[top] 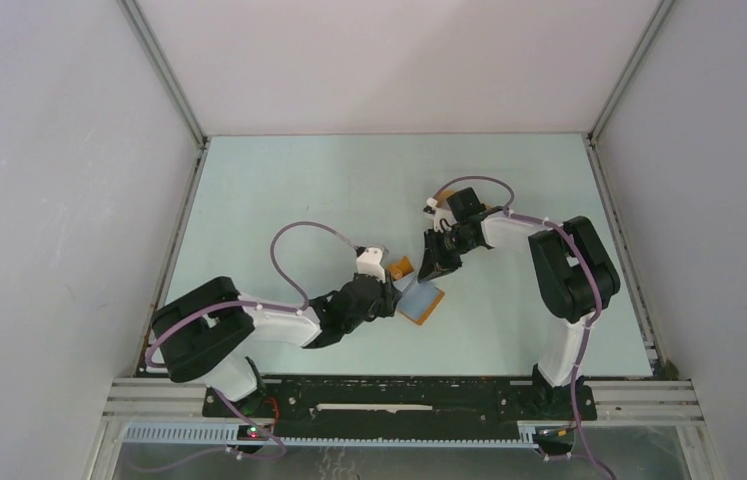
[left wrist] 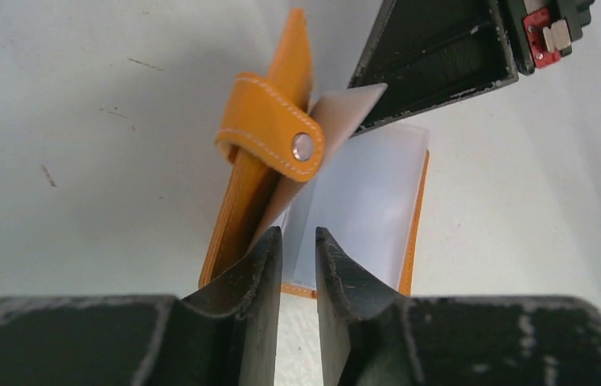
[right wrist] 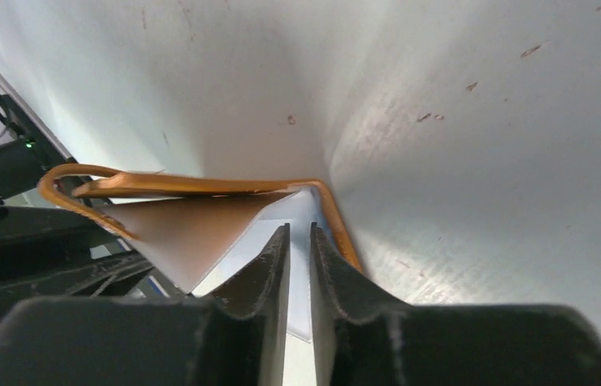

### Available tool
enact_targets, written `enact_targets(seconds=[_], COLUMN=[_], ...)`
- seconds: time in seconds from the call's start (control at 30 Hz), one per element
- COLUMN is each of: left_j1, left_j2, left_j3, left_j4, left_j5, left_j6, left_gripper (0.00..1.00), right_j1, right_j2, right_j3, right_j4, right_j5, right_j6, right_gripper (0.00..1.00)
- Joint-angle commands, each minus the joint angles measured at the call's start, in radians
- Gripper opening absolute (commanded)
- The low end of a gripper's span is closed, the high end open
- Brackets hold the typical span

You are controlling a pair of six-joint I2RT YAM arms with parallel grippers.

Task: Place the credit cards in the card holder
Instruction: Turn over the card slot in the card holder.

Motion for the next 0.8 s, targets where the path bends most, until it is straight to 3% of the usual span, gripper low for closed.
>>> enact_targets(seconds=[0.0,0.1,0.17,0.47,0.77], left_j1=[0.028,0.049,0.063,0.149,0.193], left_j2=[0.011,0.013,0.014,0.024,0.041], left_j3=[-0.01,-0.017,-0.023,-0.027,0.007], left_j4=[0.04,0.057,0.069,0.118,0.113], left_j5=[0.008,0.028,0.045,0.124,0.198], left_j6=[0.004,-0.001,-0.006,-0.008,0.073], left_gripper=[0.26,0.26,0.26,0.38,0.4], right_j1=[-0.004,-0.001,0.002,0.026,0.042], right_j2=[0.039,0.057,0.061,0.046,0.05], right_j3=[0.048,0.062,0.065,0.072,0.082], right_j4=[-0.046,-0.067,-0.075,-0.094,-0.11], right_j5=[0.018,0.01,0.011,0.045,0.062], right_j6=[-0.057,-0.08,-0.093,-0.155,-0.181], right_gripper=[0.17,0.07,0.05,0.03,0.03])
